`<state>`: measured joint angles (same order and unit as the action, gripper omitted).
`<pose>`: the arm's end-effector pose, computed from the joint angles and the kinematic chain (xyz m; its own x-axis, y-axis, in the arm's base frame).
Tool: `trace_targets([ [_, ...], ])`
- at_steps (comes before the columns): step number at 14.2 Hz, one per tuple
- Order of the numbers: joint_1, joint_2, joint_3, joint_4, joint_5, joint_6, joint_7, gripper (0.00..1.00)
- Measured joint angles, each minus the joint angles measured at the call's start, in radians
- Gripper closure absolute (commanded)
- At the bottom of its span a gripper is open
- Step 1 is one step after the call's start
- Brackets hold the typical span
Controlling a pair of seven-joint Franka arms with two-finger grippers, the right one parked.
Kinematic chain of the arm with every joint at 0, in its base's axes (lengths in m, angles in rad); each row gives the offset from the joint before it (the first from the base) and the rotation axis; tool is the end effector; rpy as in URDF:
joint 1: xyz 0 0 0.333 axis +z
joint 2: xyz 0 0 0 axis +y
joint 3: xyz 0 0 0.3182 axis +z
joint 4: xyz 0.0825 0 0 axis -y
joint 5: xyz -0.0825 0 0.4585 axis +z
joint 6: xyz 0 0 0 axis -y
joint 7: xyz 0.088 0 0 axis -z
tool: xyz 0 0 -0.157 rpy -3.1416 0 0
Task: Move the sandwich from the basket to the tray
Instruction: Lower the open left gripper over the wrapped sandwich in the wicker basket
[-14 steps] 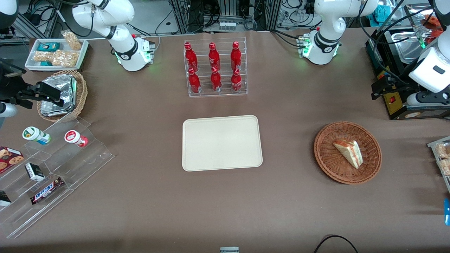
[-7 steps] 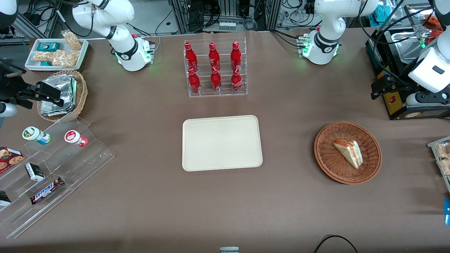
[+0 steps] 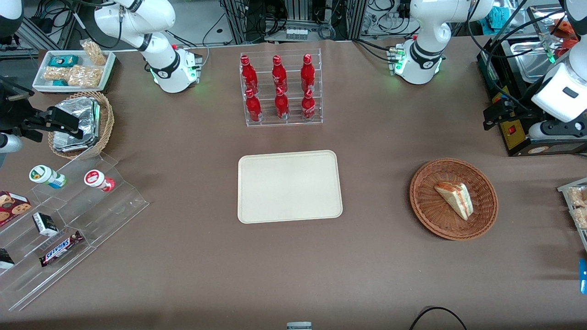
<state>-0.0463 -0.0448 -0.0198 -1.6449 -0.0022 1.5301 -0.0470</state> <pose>0.6043 -0.0405 0.5608 0.9974 -0.0189 -0.0699 -0.0191 -0.9998 -0.0020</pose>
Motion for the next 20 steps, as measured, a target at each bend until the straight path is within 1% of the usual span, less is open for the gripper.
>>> trace_targets([
  [2,0.0,0.014,0.0,-0.035,0.0,0.016,0.0,0.0],
  [4,0.0,0.039,0.008,-0.112,0.002,0.096,-0.001,0.0],
  [6,0.001,0.064,0.033,-0.233,0.002,0.245,0.0,0.0],
  [9,0.002,0.095,0.052,-0.423,0.002,0.529,0.0,0.0],
  [10,0.002,0.11,0.059,-0.467,0.002,0.604,0.0,0.0],
  [12,0.002,0.142,0.073,-0.502,-0.008,0.67,-0.003,0.0],
  [13,0.002,0.154,0.079,-0.502,-0.035,0.676,-0.017,0.0],
  [14,0.002,0.162,0.084,-0.502,-0.081,0.682,-0.047,0.0],
  [16,0.002,0.179,0.087,-0.504,-0.174,0.723,-0.139,0.0],
  [17,0.002,0.189,0.087,-0.505,-0.204,0.75,-0.203,0.0],
  [19,0.001,0.217,0.087,-0.507,-0.218,0.81,-0.324,0.0],
  [20,0.001,0.234,0.087,-0.507,-0.218,0.838,-0.355,0.0],
])
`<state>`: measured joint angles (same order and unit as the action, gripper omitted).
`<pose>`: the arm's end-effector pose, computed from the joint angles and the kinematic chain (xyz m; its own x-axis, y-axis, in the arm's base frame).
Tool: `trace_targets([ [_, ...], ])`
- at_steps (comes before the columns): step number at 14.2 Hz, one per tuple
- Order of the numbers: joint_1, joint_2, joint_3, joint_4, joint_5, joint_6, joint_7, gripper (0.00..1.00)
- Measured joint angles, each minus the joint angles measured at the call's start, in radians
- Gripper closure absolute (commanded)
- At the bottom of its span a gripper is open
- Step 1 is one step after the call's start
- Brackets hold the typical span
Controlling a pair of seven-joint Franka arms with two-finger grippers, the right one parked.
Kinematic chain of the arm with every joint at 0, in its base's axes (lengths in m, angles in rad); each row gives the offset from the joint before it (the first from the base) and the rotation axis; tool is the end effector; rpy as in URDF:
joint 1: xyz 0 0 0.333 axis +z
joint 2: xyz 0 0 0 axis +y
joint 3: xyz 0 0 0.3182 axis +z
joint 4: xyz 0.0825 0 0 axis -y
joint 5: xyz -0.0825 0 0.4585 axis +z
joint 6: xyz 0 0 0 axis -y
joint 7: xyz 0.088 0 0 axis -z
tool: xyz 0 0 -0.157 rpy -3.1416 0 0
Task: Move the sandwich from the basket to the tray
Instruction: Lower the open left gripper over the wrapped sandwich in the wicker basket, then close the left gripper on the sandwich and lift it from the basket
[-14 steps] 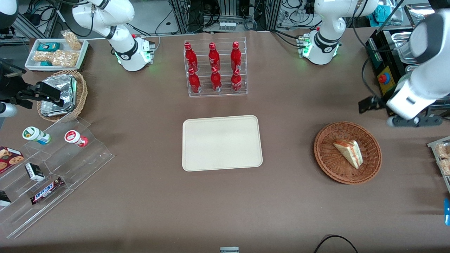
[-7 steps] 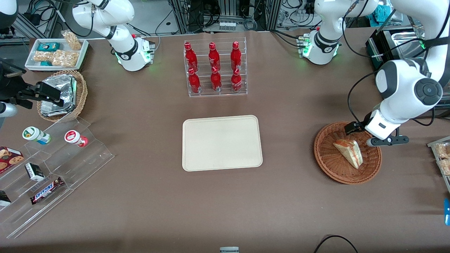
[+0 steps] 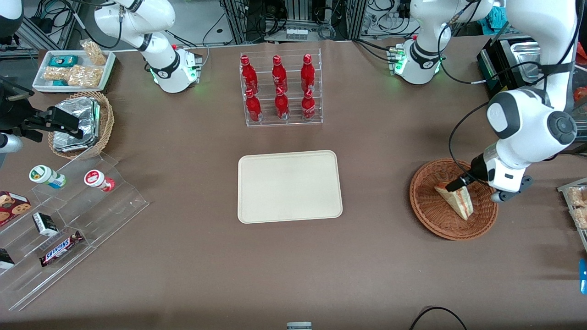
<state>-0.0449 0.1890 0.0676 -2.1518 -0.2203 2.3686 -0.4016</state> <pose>0.6206 0.0046 0.2165 0.8380 0.5441 -0.0401 0.5439 -0.8274 0.1400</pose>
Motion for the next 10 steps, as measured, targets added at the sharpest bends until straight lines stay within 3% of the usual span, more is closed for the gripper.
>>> trace_targets([
  [5,0.0,0.048,0.005,0.001,0.0,0.038,-0.024,0.0],
  [6,0.0,0.057,0.009,0.001,0.0,0.054,-0.024,0.05],
  [7,0.0,0.071,0.013,0.001,0.0,0.068,-0.024,0.23],
  [9,0.0,0.1,0.02,0.001,0.001,0.082,-0.024,0.72],
  [10,0.0,0.11,0.024,0.001,0.002,0.087,-0.024,0.87],
])
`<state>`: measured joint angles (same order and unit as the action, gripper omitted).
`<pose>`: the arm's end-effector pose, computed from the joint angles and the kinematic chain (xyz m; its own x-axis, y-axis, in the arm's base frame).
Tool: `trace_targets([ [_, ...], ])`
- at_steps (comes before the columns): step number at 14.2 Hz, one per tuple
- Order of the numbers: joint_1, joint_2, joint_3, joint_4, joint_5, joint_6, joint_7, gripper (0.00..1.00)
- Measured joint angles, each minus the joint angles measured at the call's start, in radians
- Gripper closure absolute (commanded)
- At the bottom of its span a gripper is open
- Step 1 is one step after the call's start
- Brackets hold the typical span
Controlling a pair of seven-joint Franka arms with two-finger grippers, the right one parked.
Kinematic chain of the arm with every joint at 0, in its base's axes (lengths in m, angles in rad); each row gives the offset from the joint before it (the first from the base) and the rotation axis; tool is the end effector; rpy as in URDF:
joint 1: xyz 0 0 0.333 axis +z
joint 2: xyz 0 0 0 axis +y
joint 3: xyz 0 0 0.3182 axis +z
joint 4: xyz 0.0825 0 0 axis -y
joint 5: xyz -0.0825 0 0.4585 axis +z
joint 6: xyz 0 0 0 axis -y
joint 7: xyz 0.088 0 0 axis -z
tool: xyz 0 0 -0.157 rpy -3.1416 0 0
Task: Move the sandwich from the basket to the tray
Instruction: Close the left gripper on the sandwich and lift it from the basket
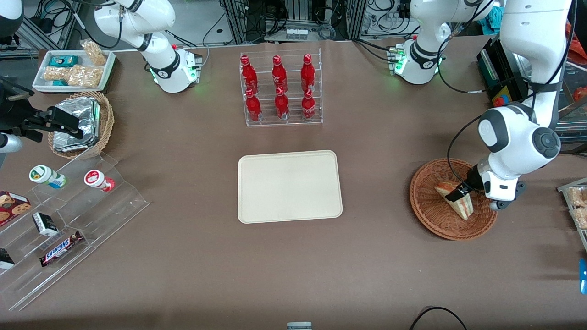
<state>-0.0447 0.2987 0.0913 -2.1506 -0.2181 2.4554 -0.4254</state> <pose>0.6179 0.0242 0.1572 0.8049 0.5916 -0.0462 0.5930 -0.7987 0.1021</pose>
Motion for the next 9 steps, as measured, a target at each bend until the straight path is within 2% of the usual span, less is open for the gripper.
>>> trace_targets([
  [1,0.0,0.006,0.003,0.0,0.001,0.002,0.0,0.93],
  [3,0.0,0.008,0.004,0.002,0.003,0.002,0.0,0.94],
  [5,-0.003,0.001,0.004,0.012,0.039,-0.009,0.002,0.98],
  [9,-0.03,-0.066,-0.02,0.127,0.176,-0.306,0.003,0.99],
])
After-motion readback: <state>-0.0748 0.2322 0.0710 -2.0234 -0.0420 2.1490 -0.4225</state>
